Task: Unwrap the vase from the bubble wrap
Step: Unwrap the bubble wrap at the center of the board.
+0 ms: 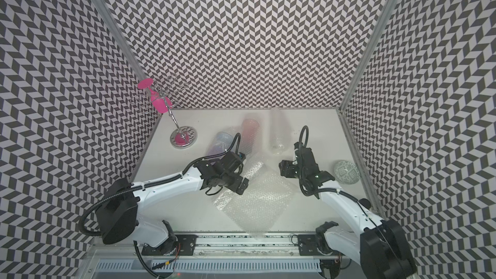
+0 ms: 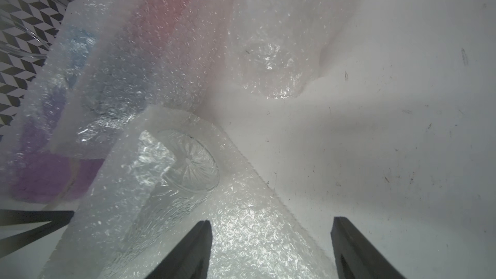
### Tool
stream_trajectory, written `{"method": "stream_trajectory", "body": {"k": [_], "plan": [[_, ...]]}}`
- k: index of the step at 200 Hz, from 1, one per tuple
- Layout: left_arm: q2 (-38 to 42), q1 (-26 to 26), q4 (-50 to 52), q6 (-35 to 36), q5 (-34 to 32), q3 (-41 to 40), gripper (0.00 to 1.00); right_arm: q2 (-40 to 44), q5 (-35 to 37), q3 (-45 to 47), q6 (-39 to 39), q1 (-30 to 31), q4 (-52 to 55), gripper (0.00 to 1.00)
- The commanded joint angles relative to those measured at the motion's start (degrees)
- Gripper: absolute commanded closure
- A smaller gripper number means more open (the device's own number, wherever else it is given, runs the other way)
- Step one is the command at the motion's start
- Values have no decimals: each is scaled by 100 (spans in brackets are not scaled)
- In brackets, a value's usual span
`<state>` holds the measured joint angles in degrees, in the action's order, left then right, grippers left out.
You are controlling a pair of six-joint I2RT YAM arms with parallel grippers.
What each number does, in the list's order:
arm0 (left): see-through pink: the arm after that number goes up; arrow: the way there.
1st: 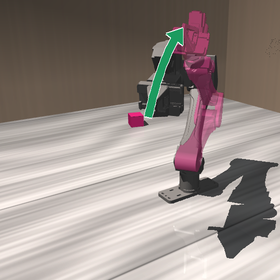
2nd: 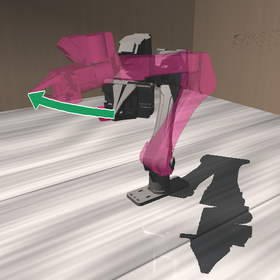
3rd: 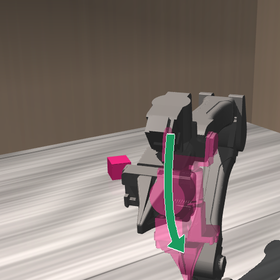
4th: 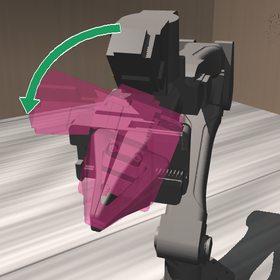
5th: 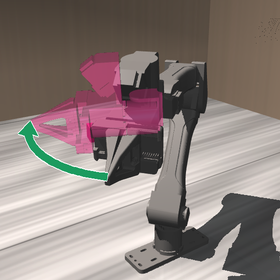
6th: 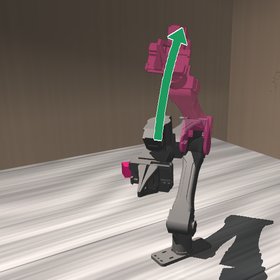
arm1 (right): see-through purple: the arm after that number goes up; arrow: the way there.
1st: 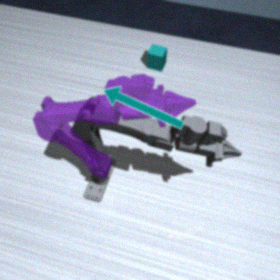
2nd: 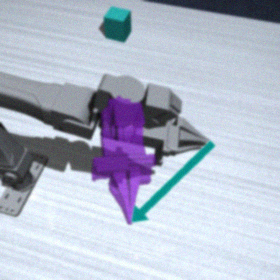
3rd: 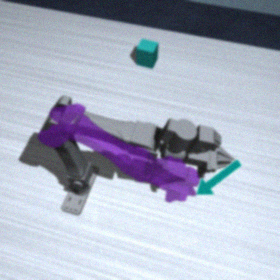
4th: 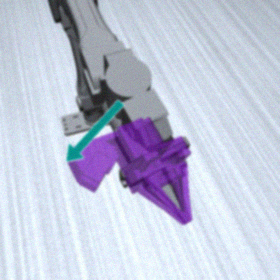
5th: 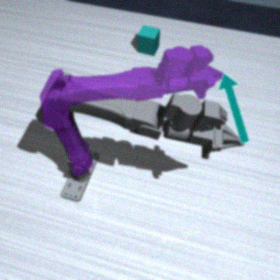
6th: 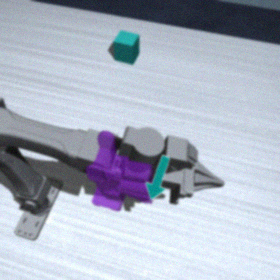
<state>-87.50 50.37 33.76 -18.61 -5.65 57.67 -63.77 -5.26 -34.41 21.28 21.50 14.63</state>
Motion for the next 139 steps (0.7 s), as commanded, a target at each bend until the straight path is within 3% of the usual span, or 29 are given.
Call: {"method": "stream_trajectory", "body": {"k": [1,38,57,87,106,123,139], "plan": [[-290,4,39,191,-885,277,0,-2,-47,-139,38,56,-297,27],[-524,-126,-110,409,-931,429,0,118,-32,-50,40,55,-282,27],[-565,-247,-146,438,-832,438,5,160,14,-49,10,55,-233,27],[-494,-445,-246,544,-468,420,51,207,7,-106,-29,52,-198,28],[-453,-568,-260,561,-276,399,59,198,7,-153,-69,56,-178,28],[-400,-823,-346,552,62,305,77,207,-20,-204,-124,65,-180,29],[-392,-1055,-388,586,211,313,85,185,-47,-288,-233,123,-171,30]]}}
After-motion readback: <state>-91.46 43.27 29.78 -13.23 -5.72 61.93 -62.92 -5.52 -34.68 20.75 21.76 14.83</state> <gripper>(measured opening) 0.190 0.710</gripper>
